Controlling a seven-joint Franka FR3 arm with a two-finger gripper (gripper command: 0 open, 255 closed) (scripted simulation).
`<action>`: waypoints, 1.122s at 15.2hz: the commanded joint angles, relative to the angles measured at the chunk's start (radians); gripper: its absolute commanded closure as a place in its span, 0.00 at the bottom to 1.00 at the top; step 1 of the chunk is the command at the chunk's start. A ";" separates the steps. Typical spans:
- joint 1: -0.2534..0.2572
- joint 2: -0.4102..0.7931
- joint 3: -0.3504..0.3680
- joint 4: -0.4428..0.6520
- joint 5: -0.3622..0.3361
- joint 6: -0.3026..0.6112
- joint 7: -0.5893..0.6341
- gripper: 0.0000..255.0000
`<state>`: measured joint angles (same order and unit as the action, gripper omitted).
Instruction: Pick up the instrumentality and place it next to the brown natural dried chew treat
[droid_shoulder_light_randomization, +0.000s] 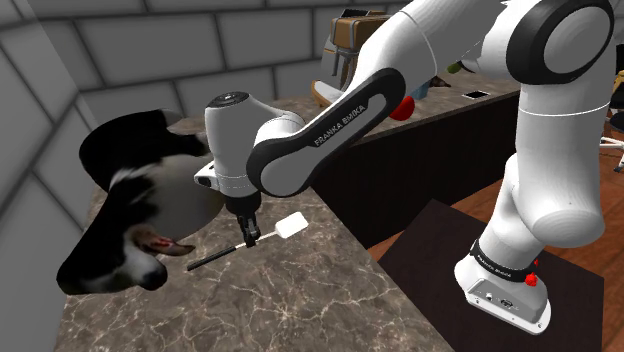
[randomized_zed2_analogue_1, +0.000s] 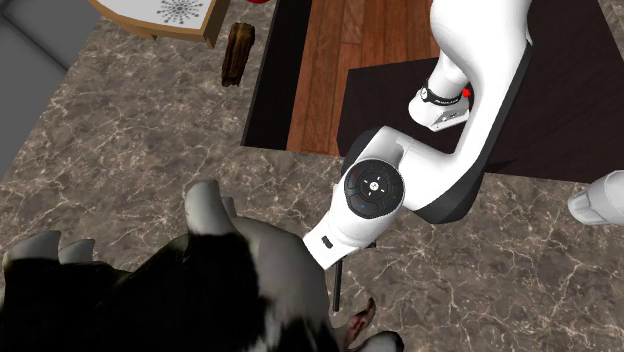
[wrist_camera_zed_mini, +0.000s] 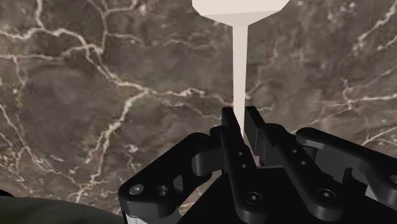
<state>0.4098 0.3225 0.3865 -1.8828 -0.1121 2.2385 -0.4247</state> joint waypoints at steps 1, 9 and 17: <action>0.000 0.000 0.000 0.000 0.000 0.000 0.000 1.00; -0.006 -0.043 0.008 0.041 0.022 -0.081 -0.012 1.00; -0.011 -0.080 0.015 0.102 0.041 -0.177 -0.023 1.00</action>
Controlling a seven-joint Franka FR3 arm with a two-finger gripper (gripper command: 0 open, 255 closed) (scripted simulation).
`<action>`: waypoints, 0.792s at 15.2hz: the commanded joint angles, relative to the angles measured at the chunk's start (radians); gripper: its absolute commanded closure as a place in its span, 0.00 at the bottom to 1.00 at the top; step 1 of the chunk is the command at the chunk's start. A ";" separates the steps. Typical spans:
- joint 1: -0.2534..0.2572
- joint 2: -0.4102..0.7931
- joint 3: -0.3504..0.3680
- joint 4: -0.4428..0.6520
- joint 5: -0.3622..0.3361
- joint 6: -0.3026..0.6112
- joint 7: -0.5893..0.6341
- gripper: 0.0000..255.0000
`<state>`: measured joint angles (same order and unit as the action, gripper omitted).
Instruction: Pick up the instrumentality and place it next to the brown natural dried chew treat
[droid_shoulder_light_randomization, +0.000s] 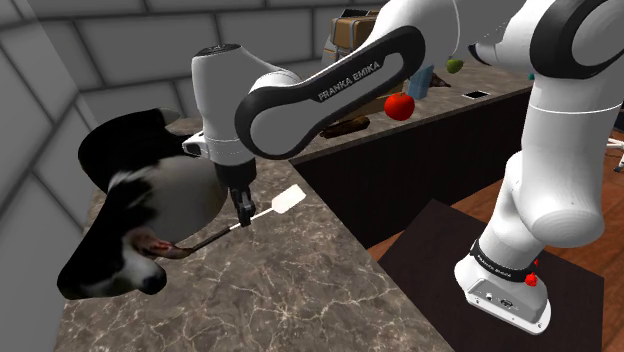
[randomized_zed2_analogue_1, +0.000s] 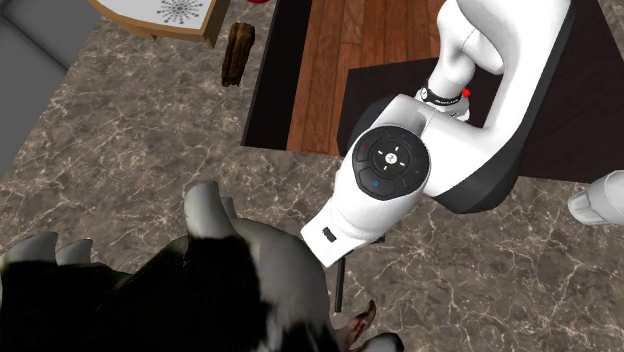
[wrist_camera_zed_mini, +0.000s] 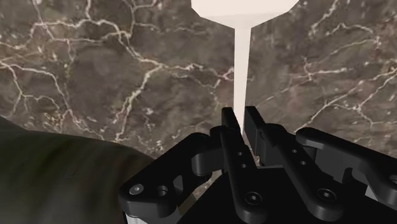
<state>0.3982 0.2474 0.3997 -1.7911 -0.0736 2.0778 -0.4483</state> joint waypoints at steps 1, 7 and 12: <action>0.000 -0.009 0.002 0.019 0.004 -0.028 0.000 1.00; -0.001 -0.028 0.005 0.077 0.014 -0.103 -0.005 1.00; -0.045 -0.047 -0.018 0.077 0.031 -0.121 -0.078 1.00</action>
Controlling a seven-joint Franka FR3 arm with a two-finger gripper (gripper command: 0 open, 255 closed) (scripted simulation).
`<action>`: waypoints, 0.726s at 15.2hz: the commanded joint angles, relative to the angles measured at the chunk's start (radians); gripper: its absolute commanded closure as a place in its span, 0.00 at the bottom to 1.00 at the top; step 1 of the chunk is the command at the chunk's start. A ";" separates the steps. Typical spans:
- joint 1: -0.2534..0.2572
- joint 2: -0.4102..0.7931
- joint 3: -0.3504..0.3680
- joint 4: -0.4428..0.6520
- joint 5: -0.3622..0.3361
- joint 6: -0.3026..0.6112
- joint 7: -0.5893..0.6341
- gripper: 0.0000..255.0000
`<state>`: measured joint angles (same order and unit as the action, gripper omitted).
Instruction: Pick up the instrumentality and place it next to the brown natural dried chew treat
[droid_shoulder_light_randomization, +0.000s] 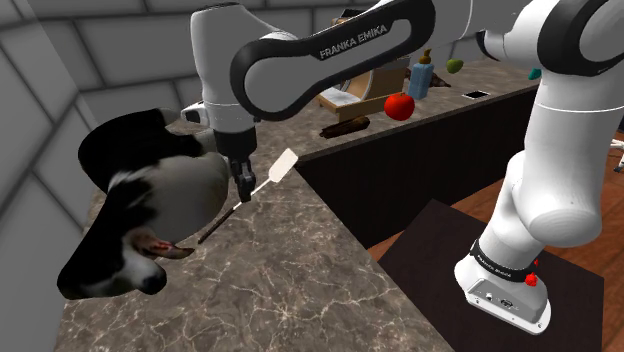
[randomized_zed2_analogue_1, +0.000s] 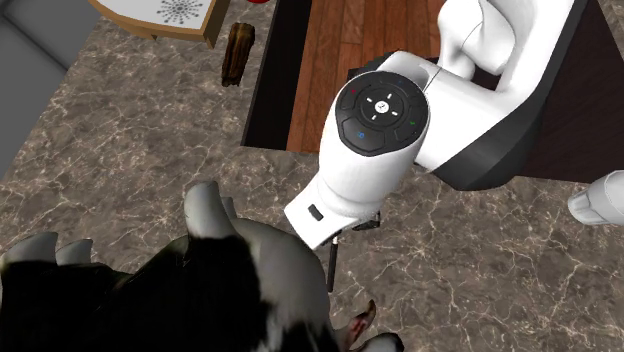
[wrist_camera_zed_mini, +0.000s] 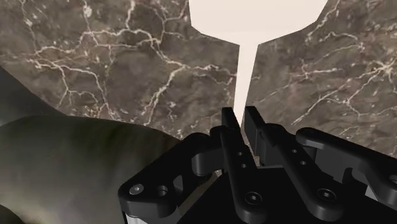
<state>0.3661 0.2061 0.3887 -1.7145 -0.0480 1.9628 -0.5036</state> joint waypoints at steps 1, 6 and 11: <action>-0.028 -0.009 -0.015 -0.003 0.009 -0.006 -0.046 1.00; -0.096 -0.011 -0.057 0.000 0.025 -0.011 -0.160 1.00; -0.160 0.012 -0.099 0.033 0.032 -0.026 -0.269 1.00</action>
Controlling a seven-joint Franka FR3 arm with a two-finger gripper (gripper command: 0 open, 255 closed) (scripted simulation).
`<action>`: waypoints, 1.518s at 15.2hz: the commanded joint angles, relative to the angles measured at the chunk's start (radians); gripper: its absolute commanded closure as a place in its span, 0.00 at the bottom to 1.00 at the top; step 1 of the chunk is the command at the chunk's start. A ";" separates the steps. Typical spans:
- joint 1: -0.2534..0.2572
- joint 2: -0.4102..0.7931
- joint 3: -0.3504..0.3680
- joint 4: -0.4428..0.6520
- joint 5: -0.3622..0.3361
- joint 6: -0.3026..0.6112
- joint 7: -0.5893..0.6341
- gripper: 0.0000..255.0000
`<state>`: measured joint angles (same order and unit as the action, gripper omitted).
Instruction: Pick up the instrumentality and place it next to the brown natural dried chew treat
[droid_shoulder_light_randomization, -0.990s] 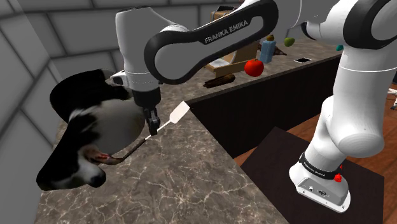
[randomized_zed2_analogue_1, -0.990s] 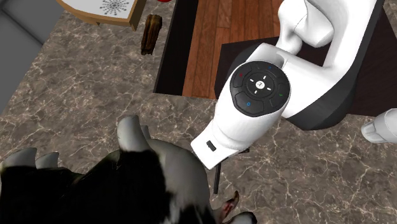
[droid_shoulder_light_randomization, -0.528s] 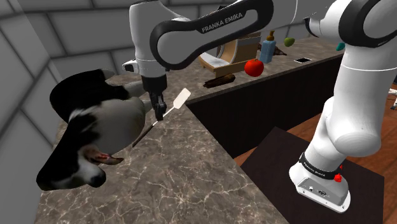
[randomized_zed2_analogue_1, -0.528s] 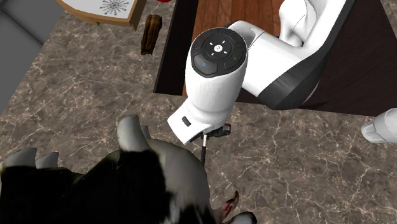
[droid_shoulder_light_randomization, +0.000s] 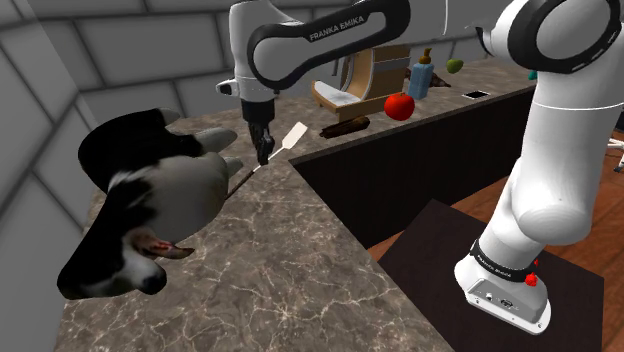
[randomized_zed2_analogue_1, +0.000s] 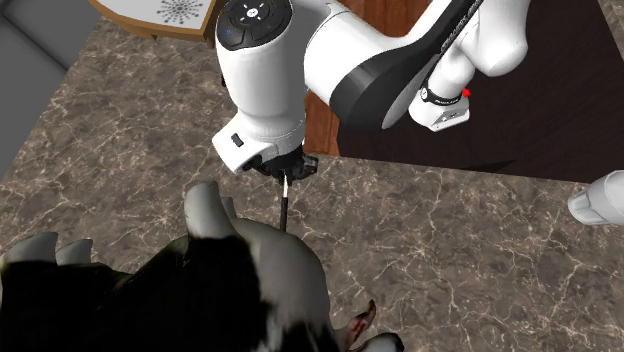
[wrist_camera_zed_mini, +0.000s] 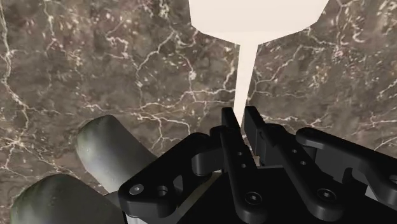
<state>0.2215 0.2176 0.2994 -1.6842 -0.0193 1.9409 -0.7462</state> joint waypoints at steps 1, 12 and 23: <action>-0.028 0.007 -0.017 0.014 0.004 -0.008 -0.047 1.00; -0.155 0.150 -0.096 0.224 0.003 -0.085 -0.260 1.00; -0.257 0.460 -0.153 0.719 -0.010 -0.279 -0.440 1.00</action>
<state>-0.0305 0.6280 0.1508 -1.0525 -0.0265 1.7005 -1.1718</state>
